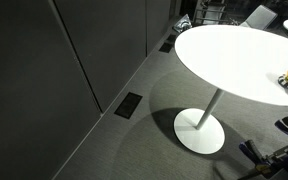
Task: Move the ring stacking stand to the left and remove the blue ring from the ring stacking stand and place it to on the table
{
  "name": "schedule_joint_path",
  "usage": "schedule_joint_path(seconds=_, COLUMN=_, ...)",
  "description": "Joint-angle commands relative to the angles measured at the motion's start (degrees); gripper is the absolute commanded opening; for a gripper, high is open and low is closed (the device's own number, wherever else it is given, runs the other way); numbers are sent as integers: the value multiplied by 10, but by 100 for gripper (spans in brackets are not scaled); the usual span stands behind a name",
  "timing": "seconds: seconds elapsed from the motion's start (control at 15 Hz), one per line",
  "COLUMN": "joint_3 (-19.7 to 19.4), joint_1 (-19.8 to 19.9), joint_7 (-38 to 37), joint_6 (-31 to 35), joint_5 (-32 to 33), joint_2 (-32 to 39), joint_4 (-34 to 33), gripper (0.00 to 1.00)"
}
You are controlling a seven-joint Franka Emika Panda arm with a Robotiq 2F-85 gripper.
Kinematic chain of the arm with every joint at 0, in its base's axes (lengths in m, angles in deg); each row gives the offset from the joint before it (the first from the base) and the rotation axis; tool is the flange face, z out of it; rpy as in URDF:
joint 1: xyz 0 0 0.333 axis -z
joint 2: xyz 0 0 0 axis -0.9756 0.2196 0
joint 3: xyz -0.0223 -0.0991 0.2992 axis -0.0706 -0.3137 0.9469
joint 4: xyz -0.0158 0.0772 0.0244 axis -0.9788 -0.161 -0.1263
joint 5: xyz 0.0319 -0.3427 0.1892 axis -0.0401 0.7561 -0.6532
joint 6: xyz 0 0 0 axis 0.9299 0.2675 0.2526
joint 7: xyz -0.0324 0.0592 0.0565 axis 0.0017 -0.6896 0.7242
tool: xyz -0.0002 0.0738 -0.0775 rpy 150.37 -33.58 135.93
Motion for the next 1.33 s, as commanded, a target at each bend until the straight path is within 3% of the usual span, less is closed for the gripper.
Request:
schedule_joint_path(seconds=0.0, joint_3=9, joint_1=-4, joint_7=7, joint_6=-9, joint_5=-8, joint_2=-6, joint_4=-13, gripper=20)
schedule_joint_path(seconds=1.27, joint_3=81, joint_1=-72, joint_7=5, joint_6=-35, joint_5=-40, joint_2=21, joint_4=-80, gripper=20)
